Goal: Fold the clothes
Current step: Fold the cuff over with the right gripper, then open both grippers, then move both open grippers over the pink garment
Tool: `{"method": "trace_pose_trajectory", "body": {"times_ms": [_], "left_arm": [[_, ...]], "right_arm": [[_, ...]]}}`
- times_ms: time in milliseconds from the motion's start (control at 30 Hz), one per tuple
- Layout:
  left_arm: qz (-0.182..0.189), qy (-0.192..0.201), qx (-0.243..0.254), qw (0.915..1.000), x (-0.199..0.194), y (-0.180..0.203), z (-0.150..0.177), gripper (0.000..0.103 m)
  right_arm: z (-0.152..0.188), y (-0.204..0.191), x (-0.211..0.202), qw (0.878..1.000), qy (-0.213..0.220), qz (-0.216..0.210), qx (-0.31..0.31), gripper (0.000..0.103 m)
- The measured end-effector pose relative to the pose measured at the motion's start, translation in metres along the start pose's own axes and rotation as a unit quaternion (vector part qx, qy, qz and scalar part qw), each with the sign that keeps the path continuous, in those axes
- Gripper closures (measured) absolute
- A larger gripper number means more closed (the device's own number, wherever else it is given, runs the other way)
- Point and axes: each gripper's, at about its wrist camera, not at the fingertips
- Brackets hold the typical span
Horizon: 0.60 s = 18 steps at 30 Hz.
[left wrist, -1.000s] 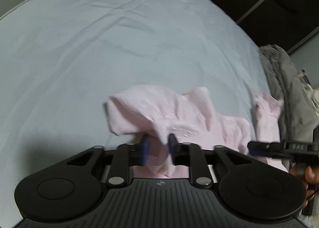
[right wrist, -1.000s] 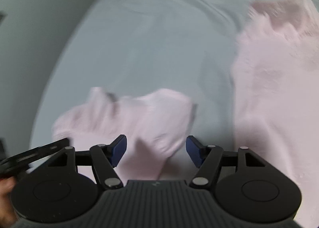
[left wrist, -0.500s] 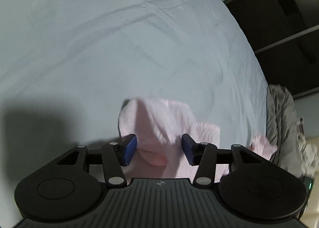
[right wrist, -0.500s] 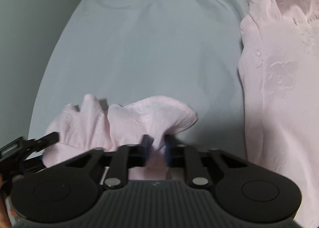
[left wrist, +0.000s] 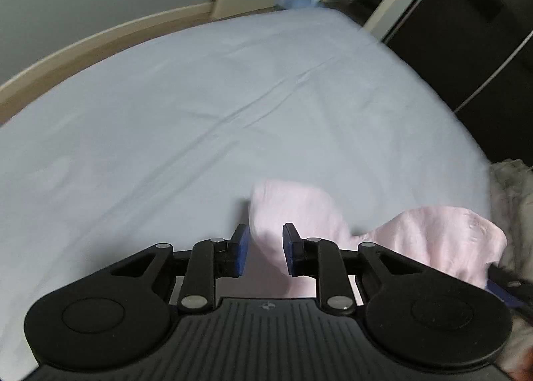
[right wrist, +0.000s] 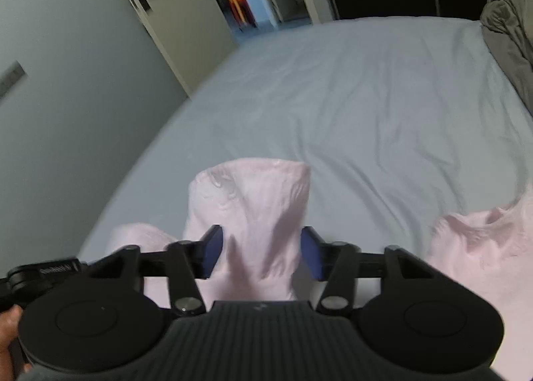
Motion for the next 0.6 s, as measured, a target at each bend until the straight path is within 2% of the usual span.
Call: {"method": "trace_pose_trajectory", "body": {"times_ms": [133,200,300,400,500,600], "left_arm": [[-0.002,0.038,-0.006,0.9993,-0.009,-0.016,0.009,0.084],[-0.004,0.038,-0.014,0.9992,-0.013,-0.026,0.016,0.084],[0.02,0.027,0.0,0.9994,-0.026,-0.039,0.041,0.084],[0.029,-0.001,0.027,0.9992,-0.042,-0.051,0.084,0.084],[0.03,-0.044,0.016,0.9984,-0.055,-0.068,0.128,0.084],[0.029,-0.07,0.01,0.9971,-0.074,-0.077,0.166,0.084]], "right_arm": [[0.018,0.013,-0.008,1.0,-0.016,-0.007,0.008,0.048],[0.033,0.021,-0.008,1.0,-0.03,-0.002,0.008,0.048],[0.062,0.032,-0.008,0.999,-0.04,-0.014,0.028,0.048],[0.094,0.037,-0.029,0.997,-0.05,-0.036,0.057,0.048],[0.13,0.05,-0.061,0.992,-0.074,-0.046,0.088,0.048],[0.152,0.057,-0.093,0.988,-0.086,-0.05,0.118,0.048]]}}
Point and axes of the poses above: each gripper's, at about its wrist camera, not at the fingertips, and x roughly the way its jaws point, y to its right, z to its underside, and after that the axes turned 6 degrees about -z, right-handed
